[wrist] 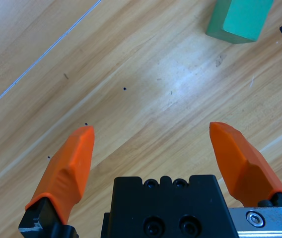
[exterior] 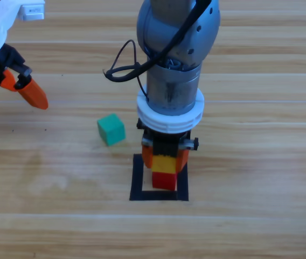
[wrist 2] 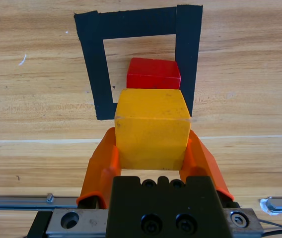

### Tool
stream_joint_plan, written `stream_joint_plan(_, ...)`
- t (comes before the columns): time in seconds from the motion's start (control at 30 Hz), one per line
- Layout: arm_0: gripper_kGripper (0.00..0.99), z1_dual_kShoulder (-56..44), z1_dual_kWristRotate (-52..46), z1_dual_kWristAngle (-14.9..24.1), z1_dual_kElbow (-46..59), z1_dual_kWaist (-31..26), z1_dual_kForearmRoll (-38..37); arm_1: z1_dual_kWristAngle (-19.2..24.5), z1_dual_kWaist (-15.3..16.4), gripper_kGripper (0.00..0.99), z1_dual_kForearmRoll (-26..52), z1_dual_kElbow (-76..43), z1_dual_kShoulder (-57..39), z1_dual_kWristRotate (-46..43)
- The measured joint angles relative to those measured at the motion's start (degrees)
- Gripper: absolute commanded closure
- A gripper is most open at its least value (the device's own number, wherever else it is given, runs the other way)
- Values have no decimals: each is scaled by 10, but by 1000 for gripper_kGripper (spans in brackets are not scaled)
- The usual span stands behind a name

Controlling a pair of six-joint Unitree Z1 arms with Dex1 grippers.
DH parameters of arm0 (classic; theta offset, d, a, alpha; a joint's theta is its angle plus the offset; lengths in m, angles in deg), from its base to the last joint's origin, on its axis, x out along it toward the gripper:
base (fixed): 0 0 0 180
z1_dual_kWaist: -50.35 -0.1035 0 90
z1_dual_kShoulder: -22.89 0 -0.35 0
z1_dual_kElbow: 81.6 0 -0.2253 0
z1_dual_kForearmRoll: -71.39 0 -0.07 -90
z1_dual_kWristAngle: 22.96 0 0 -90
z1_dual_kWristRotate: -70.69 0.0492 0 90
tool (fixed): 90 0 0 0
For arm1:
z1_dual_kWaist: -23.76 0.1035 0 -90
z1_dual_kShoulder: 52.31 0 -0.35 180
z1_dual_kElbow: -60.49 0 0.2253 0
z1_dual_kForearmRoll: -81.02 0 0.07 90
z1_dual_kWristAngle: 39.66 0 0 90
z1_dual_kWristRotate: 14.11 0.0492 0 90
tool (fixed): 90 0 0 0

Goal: Stack the blocks in the rectangular block: red at the bottom, yellow in the middle, green on top

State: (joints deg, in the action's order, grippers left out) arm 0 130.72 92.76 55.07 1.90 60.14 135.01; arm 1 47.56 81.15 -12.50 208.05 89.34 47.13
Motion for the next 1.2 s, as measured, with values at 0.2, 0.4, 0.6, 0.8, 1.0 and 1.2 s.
stream_joint_plan(0.2,0,0,0,4,0,4,1,0,0,970,0,0,2,0)
stream_joint_plan(0.4,0,0,0,4,0,5,1,2,0,969,0,-1,2,1)
stream_joint_plan(0.6,0,6,0,6,0,5,1,2,0,890,0,-4,2,5)
stream_joint_plan(0.8,0,8,0,7,0,5,1,2,0,0,0,-4,2,6)
stream_joint_plan(1.0,0,8,0,10,0,8,1,2,0,0,0,-4,2,6)
stream_joint_plan(1.2,0,8,0,14,-16,18,17,12,5,0,0,4,-1,-8)
